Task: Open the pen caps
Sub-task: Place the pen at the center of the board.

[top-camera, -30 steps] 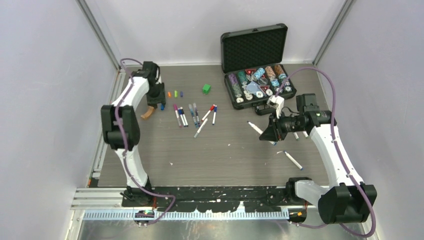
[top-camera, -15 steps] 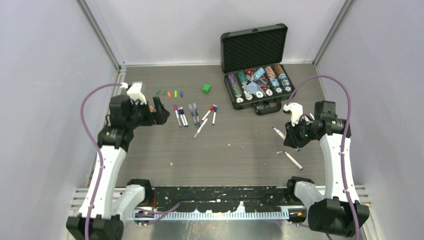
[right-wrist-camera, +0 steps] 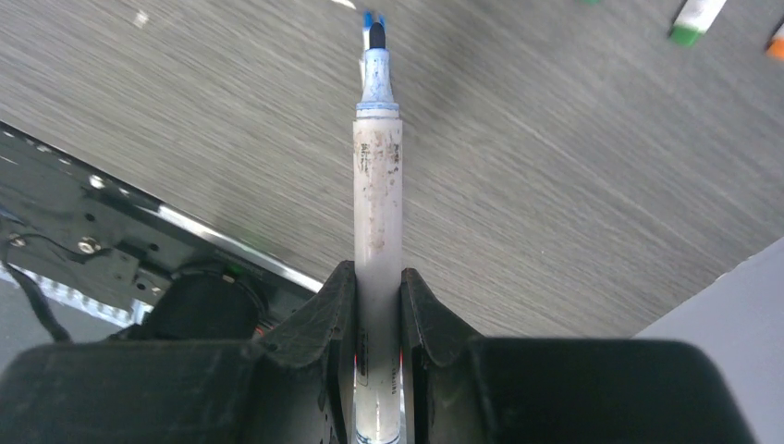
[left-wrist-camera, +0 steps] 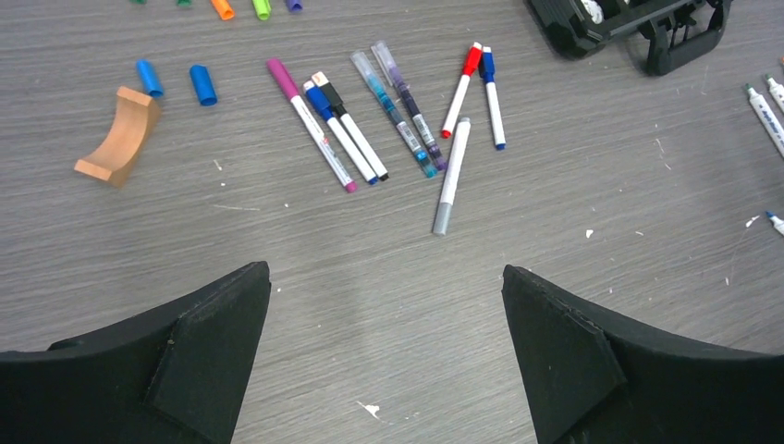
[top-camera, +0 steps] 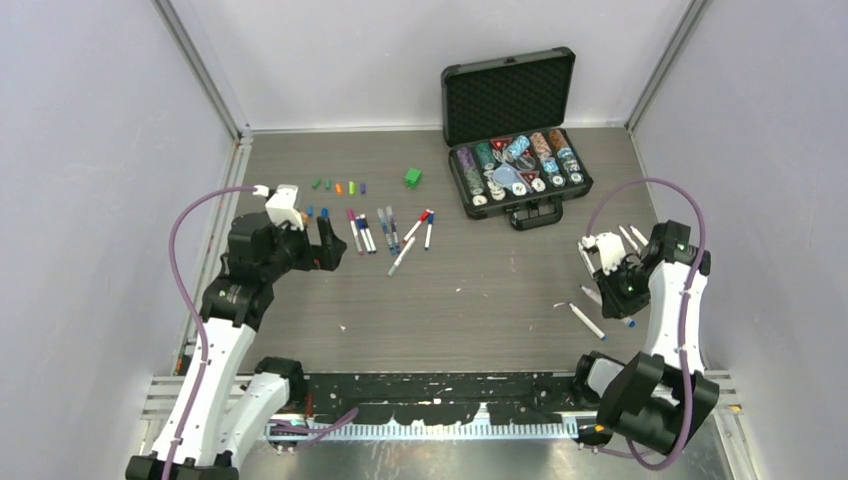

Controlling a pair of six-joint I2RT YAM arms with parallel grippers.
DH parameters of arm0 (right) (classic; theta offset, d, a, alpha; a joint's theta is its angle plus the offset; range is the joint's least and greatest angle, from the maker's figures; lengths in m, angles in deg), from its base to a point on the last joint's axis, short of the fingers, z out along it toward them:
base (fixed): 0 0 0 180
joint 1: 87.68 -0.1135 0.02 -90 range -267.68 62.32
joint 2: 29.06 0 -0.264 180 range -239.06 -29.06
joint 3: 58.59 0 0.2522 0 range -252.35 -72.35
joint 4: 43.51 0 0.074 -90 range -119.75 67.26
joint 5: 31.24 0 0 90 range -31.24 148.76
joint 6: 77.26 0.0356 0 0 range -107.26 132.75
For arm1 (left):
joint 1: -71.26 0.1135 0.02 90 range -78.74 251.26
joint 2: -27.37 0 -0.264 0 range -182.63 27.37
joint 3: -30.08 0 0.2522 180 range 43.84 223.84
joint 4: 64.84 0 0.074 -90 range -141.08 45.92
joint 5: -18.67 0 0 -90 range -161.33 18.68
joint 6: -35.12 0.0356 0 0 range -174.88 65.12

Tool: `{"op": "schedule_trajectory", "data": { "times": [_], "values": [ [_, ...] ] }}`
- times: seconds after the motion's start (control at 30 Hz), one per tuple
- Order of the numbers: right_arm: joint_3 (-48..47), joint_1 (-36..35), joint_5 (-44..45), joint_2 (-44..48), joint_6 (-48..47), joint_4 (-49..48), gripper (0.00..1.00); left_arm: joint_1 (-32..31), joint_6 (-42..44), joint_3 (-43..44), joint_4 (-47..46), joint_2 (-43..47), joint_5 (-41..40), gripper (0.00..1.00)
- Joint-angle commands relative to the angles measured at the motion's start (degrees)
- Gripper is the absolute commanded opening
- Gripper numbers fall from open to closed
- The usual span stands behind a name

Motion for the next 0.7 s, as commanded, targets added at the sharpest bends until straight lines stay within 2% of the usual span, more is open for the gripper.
{"op": "schedule_trajectory", "data": {
  "times": [0.0, 0.2, 0.43, 0.67],
  "values": [
    [1.6, 4.5, 4.2, -4.8, -6.6, -4.1, 0.00, -1.1, 2.2, 1.3, -0.7, 1.4, -2.7, 1.00],
    [2.6, 9.0, 4.4, -10.6, -8.7, -7.4, 0.01, -2.4, 2.5, 1.3, -0.4, 1.5, -3.1, 1.00],
    [4.6, 9.6, 4.7, -9.7, -8.1, -12.1, 0.01, -2.5, 3.2, 1.3, 0.0, 1.1, -4.9, 1.00],
    [2.5, 9.8, 4.7, -7.8, -5.4, -12.4, 0.01, -2.5, 2.8, 0.4, -1.5, 0.4, -5.2, 1.00]
  ]
}}
